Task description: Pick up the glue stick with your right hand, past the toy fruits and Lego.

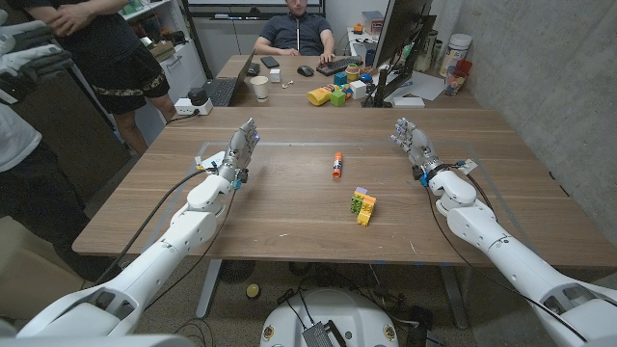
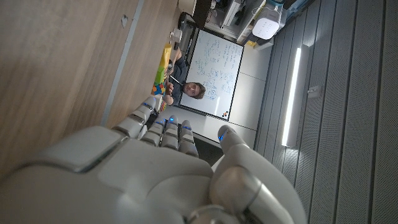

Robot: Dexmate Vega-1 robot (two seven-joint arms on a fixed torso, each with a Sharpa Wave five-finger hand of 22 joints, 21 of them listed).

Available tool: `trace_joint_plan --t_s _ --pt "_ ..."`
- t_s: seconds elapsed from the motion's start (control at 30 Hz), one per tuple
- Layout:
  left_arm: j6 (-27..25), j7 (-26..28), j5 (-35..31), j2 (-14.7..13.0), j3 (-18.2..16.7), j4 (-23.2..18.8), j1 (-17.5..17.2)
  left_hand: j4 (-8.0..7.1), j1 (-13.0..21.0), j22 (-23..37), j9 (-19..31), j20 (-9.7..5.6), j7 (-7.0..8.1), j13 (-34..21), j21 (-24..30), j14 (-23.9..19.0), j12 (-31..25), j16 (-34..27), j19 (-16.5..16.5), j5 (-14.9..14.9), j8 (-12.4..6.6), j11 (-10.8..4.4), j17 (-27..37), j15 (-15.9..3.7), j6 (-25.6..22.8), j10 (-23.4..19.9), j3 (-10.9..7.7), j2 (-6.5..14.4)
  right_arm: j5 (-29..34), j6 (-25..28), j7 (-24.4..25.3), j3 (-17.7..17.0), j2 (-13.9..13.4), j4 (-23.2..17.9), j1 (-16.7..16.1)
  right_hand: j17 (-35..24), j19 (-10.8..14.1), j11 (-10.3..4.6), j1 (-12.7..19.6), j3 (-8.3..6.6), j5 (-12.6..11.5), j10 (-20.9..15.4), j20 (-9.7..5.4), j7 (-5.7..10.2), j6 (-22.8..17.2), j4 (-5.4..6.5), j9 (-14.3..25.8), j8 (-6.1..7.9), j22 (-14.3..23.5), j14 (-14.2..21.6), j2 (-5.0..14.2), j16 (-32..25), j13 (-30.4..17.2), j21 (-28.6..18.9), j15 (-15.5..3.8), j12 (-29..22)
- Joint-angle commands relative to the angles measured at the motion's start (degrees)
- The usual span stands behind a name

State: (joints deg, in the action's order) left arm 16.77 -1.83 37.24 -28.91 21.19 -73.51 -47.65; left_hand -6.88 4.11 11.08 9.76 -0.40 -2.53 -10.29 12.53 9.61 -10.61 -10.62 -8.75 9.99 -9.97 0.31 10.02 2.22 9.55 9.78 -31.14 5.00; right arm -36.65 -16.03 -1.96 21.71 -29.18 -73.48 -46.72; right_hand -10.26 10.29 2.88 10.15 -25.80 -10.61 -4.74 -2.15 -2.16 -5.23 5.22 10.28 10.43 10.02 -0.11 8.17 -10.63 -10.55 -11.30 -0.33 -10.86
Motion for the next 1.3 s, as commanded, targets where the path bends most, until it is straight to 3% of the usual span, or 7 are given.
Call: trace_joint_plan --t_s 0.03,0.23,0.43,0.63,1.03,1.3 --pt "0.62 -0.27 0.16 0.37 -0.12 0.72 0.46 -0.01 0.05 0.1 0.07 0.09 -0.03 -0.17 0.19 6.44 -0.33 -0.2 -0.4 0.33 -0.32 0.01 0.15 -0.03 1.13 3.41 -0.3 1.23 1.54 1.07 0.83 0.56 -0.59 -0.31 0.97 -0.06 0.46 0.07 0.71 -0.46 -0.34 -0.42 -0.03 0.0 -0.42 -0.39 0.13 0.29 0.08 0.15 0.48 -0.33 -0.27 -0.3 -0.27 -0.24" --pt "0.66 -0.19 0.13 0.31 -0.16 0.6 0.34 0.01 0.04 0.1 0.07 0.11 -0.01 -0.17 0.17 6.44 -0.33 -0.2 -0.45 0.33 -0.31 0.0 0.14 -0.04 1.14 3.41 -0.28 1.21 4.02 2.63 3.05 0.99 -2.34 -2.79 0.73 0.07 2.91 1.35 2.66 -0.11 -0.02 -1.78 1.52 -1.15 -0.88 -2.97 0.17 0.5 0.08 3.21 -1.29 -1.05 -0.33 -1.06 1.27 -0.67" --pt "0.73 -0.43 0.16 0.34 -0.12 0.76 0.47 0.02 0.03 0.09 0.07 0.12 -0.01 -0.17 0.16 6.48 -0.32 -0.19 -0.48 0.33 -0.31 -0.03 0.14 -0.01 1.16 3.43 -0.25 1.2 6.2 3.39 4.91 1.23 -3.62 -4.96 0.39 -0.01 3.41 2.09 3.05 0.88 0.16 -1.31 2.77 -1.44 -0.26 -4.24 0.18 0.27 0.07 3.13 -3.4 -0.74 -0.39 -1.04 2.33 -0.42" --pt "0.83 -0.63 0.09 0.42 -0.03 1.01 0.7 0.03 0.01 0.09 0.07 0.1 -0.01 -0.17 0.16 6.5 -0.31 -0.18 -0.47 0.33 -0.3 0.04 0.14 -0.03 1.19 3.48 -0.22 1.19 9.71 4.76 8.45 1.27 -5.4 -8.65 -0.25 -0.03 4.98 2.23 3.66 1.99 0.04 -2.53 3.7 -2.7 -0.39 -5.78 0.2 0.44 0.05 4.51 -5.71 -0.98 -0.43 -1.34 2.79 -0.82" --pt "1.16 -0.92 0.28 0.42 -0.13 0.91 0.5 0.05 -0.01 0.09 0.07 0.14 -0.03 -0.17 0.13 6.54 -0.28 -0.17 -0.53 0.34 -0.3 0.04 0.15 -0.02 1.19 3.56 -0.17 1.18 18.49 6.92 16.34 0.85 -8.24 -16.9 -1.82 -0.05 6.52 2.29 4.45 2.82 -0.27 -2.89 5.59 -2.41 -1.06 -7.13 0.24 0.67 0.05 5.27 -7.27 -0.9 -0.48 -1.54 3.38 -0.77" --pt "1.58 -0.93 0.43 0.34 -0.34 0.53 0.06 0.05 -0.03 0.09 0.07 0.15 -0.05 -0.17 0.13 6.52 -0.29 -0.18 -0.53 0.35 -0.31 0.05 0.15 -0.02 1.17 3.55 -0.14 1.18 23.47 8.18 19.01 0.69 -9.35 -20.33 -1.78 -0.05 7.71 1.85 5.59 2.69 -0.52 -3.21 4.46 -2.85 -1.0 -8.03 0.27 0.63 0.04 6.04 -7.12 -0.98 -0.48 -1.71 2.71 -0.77"
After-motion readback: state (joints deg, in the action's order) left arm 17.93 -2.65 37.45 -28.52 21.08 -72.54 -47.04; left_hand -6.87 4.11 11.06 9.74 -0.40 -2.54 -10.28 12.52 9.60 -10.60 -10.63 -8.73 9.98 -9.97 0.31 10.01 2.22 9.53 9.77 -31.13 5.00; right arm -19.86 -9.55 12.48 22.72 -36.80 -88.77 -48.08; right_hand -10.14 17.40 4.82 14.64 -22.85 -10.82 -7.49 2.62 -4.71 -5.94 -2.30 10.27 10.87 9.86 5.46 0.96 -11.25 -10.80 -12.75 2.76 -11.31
